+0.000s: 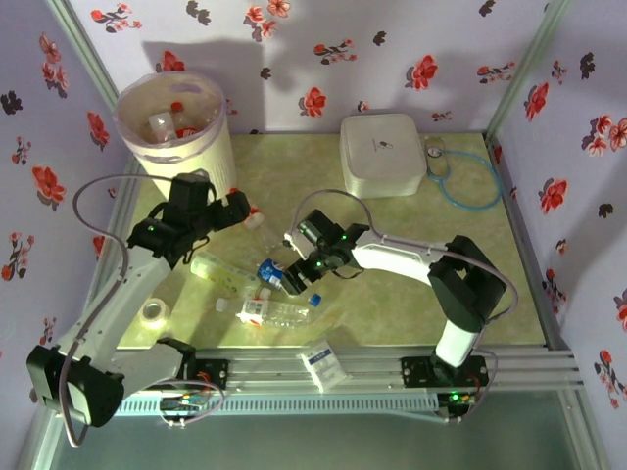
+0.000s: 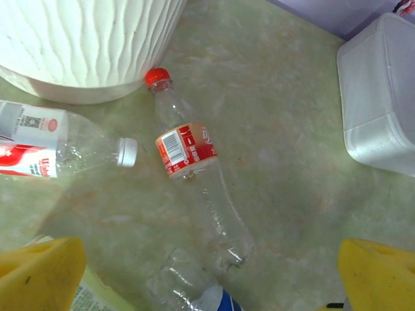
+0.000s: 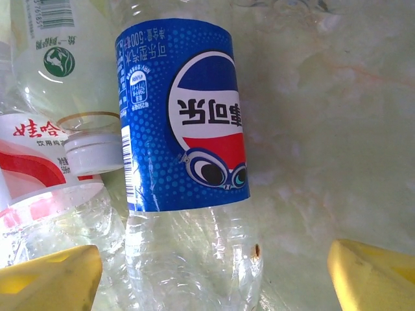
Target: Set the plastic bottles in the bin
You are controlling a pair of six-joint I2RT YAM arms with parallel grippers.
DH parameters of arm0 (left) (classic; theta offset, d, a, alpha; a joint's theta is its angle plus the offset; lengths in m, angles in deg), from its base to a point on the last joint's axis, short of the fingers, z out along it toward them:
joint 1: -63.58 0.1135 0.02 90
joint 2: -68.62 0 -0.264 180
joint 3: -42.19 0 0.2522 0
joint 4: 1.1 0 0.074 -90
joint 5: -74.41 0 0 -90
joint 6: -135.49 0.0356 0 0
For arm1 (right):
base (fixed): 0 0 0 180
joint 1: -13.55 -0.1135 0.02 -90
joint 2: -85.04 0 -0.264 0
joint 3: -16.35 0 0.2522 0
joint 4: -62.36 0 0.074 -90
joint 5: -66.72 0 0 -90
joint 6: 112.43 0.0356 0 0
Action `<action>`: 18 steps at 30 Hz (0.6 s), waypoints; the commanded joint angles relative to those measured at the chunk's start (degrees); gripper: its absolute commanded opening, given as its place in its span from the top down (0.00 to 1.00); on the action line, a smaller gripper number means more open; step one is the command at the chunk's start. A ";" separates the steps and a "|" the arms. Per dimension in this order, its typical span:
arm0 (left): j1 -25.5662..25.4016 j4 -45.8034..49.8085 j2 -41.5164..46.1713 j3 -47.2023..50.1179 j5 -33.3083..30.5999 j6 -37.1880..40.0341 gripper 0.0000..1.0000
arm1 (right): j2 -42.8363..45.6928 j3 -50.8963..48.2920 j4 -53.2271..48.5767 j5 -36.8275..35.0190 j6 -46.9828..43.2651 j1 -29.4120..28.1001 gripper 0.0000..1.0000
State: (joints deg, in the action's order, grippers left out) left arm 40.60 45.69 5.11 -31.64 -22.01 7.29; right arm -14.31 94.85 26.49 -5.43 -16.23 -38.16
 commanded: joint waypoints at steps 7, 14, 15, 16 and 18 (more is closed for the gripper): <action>0.11 -10.21 -5.29 3.86 1.54 -4.33 0.00 | 14.54 -5.04 1.18 -5.70 -8.66 -2.43 0.09; 5.33 -13.75 -4.84 6.46 4.38 -7.90 0.00 | 19.07 -9.00 0.93 -4.92 -18.19 -12.80 0.11; 5.71 -14.00 -3.83 6.99 4.48 -8.23 0.00 | 18.76 -9.31 1.18 -5.09 -18.87 -14.06 0.12; 5.87 -14.14 -2.91 7.40 4.58 -8.60 0.00 | 18.35 -9.53 1.52 -5.64 -19.43 -15.18 0.12; 6.29 -13.81 -1.33 7.99 4.57 -8.69 0.00 | 17.13 -9.58 1.79 -6.82 -19.98 -17.12 0.13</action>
State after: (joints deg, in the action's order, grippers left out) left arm 46.41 33.65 0.74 -24.56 -18.49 0.49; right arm 4.23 86.15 27.78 -10.00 -32.49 -53.74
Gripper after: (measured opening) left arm 0.996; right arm 0.872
